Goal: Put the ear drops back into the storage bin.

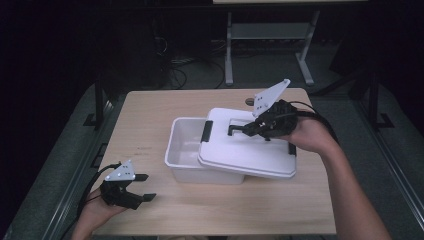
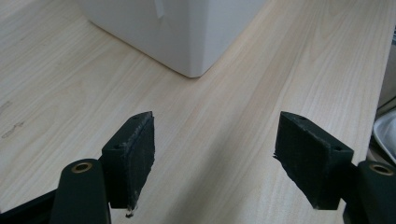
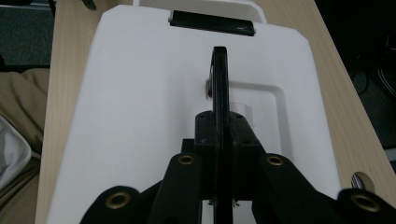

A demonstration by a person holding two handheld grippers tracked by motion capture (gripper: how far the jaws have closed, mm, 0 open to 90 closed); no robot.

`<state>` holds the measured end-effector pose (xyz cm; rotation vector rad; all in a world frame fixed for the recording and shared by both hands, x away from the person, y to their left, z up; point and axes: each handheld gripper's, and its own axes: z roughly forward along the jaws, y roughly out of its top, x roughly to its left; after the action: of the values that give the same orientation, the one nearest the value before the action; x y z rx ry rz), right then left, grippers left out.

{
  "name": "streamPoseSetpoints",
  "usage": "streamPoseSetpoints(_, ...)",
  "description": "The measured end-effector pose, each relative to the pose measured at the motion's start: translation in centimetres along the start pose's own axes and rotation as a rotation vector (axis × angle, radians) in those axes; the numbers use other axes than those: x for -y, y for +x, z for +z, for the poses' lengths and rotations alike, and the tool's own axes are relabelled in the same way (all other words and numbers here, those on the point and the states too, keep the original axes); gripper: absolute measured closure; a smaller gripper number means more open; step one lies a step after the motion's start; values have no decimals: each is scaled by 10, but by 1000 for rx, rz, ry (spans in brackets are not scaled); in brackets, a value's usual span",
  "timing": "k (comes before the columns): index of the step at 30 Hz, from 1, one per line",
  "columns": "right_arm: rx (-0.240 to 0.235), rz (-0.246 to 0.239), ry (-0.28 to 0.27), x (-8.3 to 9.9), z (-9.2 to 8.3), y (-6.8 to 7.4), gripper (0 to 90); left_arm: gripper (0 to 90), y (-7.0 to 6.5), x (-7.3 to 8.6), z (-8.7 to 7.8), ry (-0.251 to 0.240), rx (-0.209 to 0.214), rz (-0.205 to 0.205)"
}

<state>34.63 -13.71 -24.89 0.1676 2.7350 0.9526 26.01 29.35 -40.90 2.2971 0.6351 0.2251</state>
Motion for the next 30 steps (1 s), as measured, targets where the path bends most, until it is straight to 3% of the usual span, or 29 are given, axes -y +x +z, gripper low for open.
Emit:
streamPoseSetpoints(17, -42, -33, -13, -18, 28, -7, 838, 191, 0, -3, -1, 5, -24, 0)
streamPoseSetpoints(30, -63, -44, -22, -32, 52, -10, 838, 177, 1, -1, -2, 6, -31, 0)
